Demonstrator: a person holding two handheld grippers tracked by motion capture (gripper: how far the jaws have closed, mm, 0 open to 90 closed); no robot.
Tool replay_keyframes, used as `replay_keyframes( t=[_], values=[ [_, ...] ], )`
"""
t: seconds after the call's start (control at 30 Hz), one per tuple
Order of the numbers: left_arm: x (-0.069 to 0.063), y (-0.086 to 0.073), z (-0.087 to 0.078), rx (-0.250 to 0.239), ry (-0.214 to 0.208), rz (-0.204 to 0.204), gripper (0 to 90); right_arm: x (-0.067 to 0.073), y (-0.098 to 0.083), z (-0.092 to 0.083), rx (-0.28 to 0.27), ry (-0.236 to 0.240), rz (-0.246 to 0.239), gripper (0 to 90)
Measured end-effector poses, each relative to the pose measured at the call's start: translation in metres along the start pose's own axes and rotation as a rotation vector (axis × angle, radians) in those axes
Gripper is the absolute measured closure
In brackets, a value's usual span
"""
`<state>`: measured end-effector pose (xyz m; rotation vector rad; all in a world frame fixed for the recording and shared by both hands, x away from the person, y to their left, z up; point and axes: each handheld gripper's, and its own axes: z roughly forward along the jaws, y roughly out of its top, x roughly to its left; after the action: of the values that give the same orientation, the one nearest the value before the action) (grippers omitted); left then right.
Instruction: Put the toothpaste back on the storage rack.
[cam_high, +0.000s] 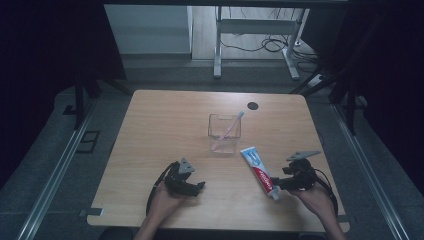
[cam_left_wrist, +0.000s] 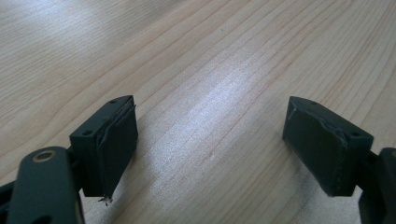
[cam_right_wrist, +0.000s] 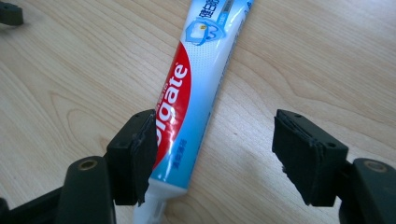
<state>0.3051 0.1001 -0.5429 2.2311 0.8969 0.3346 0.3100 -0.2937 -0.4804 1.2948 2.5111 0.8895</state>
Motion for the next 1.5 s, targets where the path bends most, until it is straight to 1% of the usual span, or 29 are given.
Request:
replay_keyframes(
  t=[0.1,0.23,0.33,0.6,0.93,1.0,1.3,1.43,1.5],
  values=[
    [0.000,0.000,0.000,0.000,0.000,0.000,18.1,0.002,0.006,0.004,0.022,0.004,-0.001,31.6],
    [0.000,0.000,0.000,0.000,0.000,0.000,18.1,0.006,0.013,0.010,0.037,0.008,-0.010,31.6],
    [0.000,0.000,0.000,0.000,0.000,0.000,18.1,0.008,0.018,0.016,0.049,0.006,-0.013,33.5],
    [0.000,0.000,0.000,0.000,0.000,0.000,18.1,0.012,0.029,0.034,0.106,-0.003,-0.014,39.1],
    [0.000,0.000,0.000,0.000,0.000,0.000,18.0,0.015,0.039,0.053,0.141,-0.014,-0.016,45.3],
    [0.000,0.000,0.000,0.000,0.000,-0.001,18.1,0.015,0.042,0.057,0.147,-0.021,-0.018,45.2],
    [0.000,0.000,0.000,0.000,0.000,0.000,18.1,0.013,0.054,0.067,0.193,-0.038,0.002,42.8],
    [0.000,0.000,0.000,0.000,0.000,0.000,18.1,0.013,0.057,0.074,0.214,-0.048,0.011,41.5],
    [0.000,0.000,0.000,0.000,0.000,-0.001,18.1,0.014,0.058,0.077,0.225,-0.050,0.008,41.9]
  ],
)
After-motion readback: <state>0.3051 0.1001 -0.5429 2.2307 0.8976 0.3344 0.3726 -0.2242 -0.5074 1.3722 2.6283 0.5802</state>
